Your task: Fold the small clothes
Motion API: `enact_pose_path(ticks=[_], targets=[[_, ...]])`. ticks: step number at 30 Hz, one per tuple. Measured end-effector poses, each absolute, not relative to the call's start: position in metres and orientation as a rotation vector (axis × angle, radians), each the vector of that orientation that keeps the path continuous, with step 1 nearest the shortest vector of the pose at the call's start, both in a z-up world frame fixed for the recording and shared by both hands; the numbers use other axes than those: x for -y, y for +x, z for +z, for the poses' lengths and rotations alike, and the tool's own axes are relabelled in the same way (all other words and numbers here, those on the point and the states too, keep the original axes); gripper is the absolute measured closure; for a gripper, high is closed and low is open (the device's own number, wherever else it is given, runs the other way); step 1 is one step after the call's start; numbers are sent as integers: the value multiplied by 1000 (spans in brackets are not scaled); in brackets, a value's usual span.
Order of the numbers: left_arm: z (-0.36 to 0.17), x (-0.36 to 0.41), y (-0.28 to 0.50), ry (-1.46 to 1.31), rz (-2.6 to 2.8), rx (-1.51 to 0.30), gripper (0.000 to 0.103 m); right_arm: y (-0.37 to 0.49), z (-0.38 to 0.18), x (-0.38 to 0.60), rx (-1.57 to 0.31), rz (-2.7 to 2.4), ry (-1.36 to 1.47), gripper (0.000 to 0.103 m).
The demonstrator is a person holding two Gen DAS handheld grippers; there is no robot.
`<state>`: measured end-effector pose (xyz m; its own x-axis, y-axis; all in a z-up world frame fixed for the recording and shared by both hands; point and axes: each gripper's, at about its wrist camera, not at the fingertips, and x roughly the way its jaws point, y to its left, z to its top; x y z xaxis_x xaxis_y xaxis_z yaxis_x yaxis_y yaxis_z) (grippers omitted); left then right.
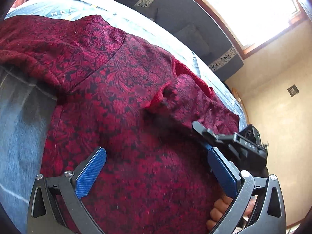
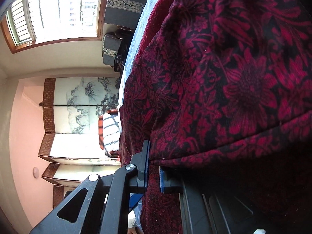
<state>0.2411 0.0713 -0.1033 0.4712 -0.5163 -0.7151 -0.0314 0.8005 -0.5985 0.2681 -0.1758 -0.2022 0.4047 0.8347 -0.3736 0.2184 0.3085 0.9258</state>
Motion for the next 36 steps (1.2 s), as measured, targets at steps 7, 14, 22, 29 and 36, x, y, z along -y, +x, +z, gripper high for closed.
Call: enact_pose_path(ticks=[7, 14, 22, 29, 36], targets=[[-103, -37, 300, -460, -356, -1123, 0, 265, -205, 178, -1097, 602, 1236, 96], [-117, -30, 336, -492, -326, -1110, 69, 257, -204, 181, -1065, 618, 1197, 96], [-95, -17, 332, -383, -278, -991, 91, 255, -199, 175, -1047, 613, 1163, 95], [-84, -37, 323, -294, -102, -862, 91, 255, -202, 180, -1029, 681, 1236, 84], [-118, -30, 319, -238, -85, -870, 81, 243, -195, 187, -1065, 713, 1282, 64]])
